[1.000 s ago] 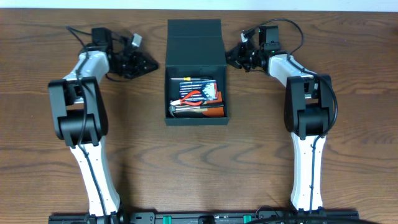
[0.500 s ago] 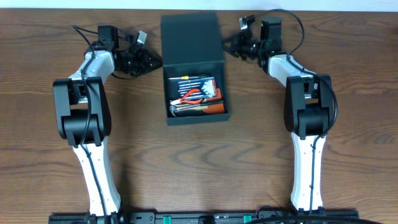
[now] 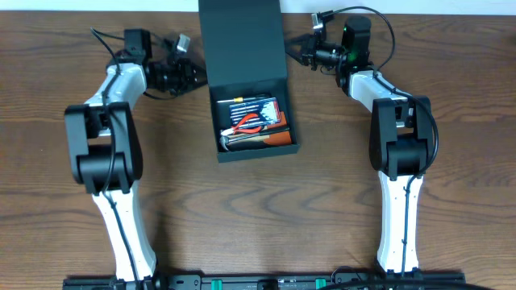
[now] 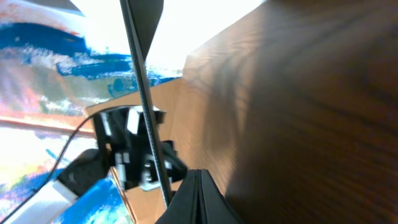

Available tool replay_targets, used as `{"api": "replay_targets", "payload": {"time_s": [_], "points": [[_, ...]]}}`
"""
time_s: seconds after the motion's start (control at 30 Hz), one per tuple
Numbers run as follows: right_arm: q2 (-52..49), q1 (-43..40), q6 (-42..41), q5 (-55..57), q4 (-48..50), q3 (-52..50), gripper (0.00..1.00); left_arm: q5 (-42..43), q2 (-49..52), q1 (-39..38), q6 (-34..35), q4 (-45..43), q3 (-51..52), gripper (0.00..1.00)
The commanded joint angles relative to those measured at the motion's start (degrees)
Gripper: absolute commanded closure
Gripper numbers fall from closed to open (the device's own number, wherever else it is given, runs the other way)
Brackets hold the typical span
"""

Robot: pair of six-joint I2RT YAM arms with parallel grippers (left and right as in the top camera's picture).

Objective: Pack container
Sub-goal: 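Push the lid down with both grippers to close the box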

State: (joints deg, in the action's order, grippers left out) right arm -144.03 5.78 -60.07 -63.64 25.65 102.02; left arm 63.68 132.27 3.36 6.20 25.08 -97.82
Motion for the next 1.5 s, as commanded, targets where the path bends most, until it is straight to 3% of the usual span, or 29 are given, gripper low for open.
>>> {"api": "replay_targets", "payload": {"time_s": [0.0,0.2,0.53,0.67,0.93,1.2,1.3,1.47], "points": [[0.3,-0.1,-4.4,-3.8,3.5,0.3,0.98,-0.6,-10.1,-0.5,0.1,-0.3,-0.2,0.94],[3.9,-0.1,-5.4,-3.9,4.3,0.3,0.98,-6.6,-18.7,-2.2,-0.5,3.1,-0.2,0.94],[14.0,0.7,-5.7,-6.0,3.3,0.3,0.98,-6.8,-22.4,-2.5,-3.6,15.3,-0.2,0.94],[18.8,1.1,-3.8,-7.9,-1.7,0.3,0.98,-6.8,-24.3,-2.5,-3.6,17.6,-0.2,0.94],[29.2,1.5,14.8,-2.1,-27.5,0.3,0.98,-7.4,-38.2,-2.5,-3.5,24.9,-0.2,0.94],[35.5,2.9,38.6,14.3,-66.2,0.3,0.99,-22.3,-54.3,-2.5,-3.3,25.5,-0.2,0.94],[35.9,4.7,44.6,18.7,-76.5,0.3,0.98,-26.1,-57.2,-2.5,-3.3,26.0,-0.2,0.94],[37.4,8.3,46.9,26.7,-81.1,0.3,0.99,-29.9,-56.5,-2.5,-3.3,29.4,-0.2,0.94]]}}
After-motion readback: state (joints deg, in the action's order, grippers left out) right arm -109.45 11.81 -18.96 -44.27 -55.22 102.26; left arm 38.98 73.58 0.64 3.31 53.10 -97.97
